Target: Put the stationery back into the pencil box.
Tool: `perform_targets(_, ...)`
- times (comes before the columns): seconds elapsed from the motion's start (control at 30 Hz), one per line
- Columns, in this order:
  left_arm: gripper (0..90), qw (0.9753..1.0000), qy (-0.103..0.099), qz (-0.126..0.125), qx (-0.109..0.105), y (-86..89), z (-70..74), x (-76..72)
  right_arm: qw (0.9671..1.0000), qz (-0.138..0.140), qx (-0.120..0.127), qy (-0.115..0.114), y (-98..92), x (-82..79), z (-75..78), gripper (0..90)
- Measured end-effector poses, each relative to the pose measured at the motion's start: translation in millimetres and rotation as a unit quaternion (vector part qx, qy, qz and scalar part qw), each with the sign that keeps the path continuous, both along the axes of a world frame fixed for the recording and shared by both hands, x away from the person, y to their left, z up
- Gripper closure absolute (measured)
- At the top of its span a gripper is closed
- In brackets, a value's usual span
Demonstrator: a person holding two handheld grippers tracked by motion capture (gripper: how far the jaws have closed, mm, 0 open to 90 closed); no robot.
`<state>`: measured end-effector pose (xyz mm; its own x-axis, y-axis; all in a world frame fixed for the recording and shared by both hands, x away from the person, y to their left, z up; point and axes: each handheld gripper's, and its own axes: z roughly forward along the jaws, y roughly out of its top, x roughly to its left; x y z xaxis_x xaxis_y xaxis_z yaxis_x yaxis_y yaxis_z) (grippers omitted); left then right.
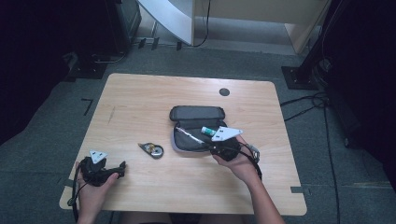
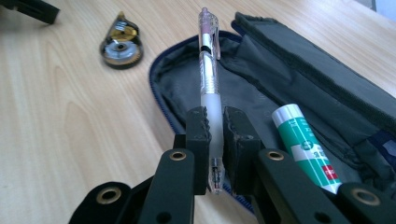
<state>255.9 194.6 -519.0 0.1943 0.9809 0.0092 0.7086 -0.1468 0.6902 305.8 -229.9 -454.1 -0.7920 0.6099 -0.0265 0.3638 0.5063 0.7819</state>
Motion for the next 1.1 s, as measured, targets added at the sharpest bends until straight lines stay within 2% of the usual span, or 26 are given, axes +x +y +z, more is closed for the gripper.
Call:
perform_targets(0.27,2.1,1.0000,-0.001,0.001,-0.001,-0.2,-0.2,0.1,0.9998,0.004,-0.017,0.011,1.3,17.6,-9.1,81.3)
perform_targets(0.4,2.1,1.0000,-0.001,0.001,-0.001,-0.2,-0.2,0.1,0.9997,0.003,-0.017,0.018,0.1,24.1,-13.8,81.3)
perform_targets(0.53,2.1,1.0000,0.000,0.000,0.000,-0.1,-0.1,0.1,0.9992,0.002,-0.027,0.028,-2.6,27.8,-20.0,81.3)
perform_targets(0.67,2.1,1.0000,0.000,0.000,0.000,-0.1,-0.1,0.1,0.9992,0.002,-0.029,0.028,-5.3,29.9,-21.9,81.3)
perform_targets(1.1,2.1,1.0000,0.000,0.000,0.000,-0.1,0.0,0.1,0.9982,-0.010,-0.035,0.048,-12.8,37.1,-30.8,81.1)
